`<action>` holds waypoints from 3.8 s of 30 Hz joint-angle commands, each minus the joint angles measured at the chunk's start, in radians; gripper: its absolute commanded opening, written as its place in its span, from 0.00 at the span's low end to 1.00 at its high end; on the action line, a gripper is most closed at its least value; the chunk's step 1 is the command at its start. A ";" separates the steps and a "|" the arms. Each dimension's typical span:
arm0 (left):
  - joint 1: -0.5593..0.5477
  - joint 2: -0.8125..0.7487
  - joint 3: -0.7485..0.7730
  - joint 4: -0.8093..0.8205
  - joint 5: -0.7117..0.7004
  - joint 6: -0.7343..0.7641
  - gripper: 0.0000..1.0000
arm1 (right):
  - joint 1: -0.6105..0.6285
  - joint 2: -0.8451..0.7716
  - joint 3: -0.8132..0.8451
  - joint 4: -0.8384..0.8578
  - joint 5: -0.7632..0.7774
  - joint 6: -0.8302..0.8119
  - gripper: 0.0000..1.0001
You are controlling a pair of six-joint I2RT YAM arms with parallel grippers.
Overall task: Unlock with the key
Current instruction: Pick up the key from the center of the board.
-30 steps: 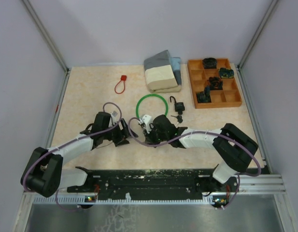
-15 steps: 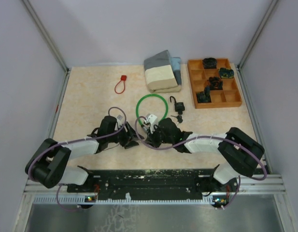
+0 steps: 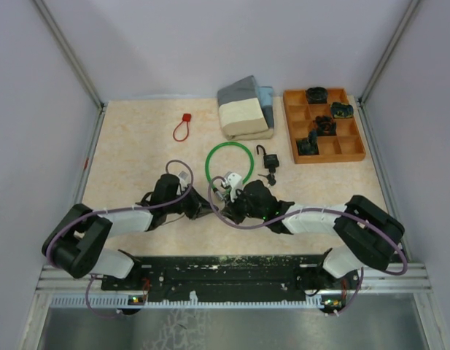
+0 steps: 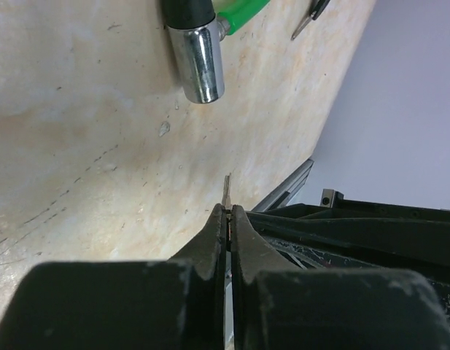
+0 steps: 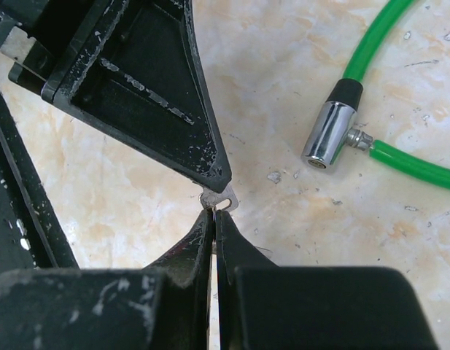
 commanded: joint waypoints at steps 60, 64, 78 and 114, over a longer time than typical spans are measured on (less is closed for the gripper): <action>-0.213 -0.163 0.471 -0.601 -0.399 0.299 0.00 | 0.099 0.068 -0.258 0.956 0.226 -0.731 0.29; -0.213 -0.155 0.462 -0.580 -0.376 0.286 0.02 | 0.100 0.077 -0.266 0.994 0.237 -0.726 0.23; -0.212 -0.235 0.424 -0.560 -0.432 0.305 0.32 | 0.092 0.049 -0.289 0.968 0.197 -0.637 0.00; -0.179 -0.405 0.153 0.096 -0.081 0.646 0.51 | -0.378 -0.082 -0.103 1.010 -0.846 0.496 0.00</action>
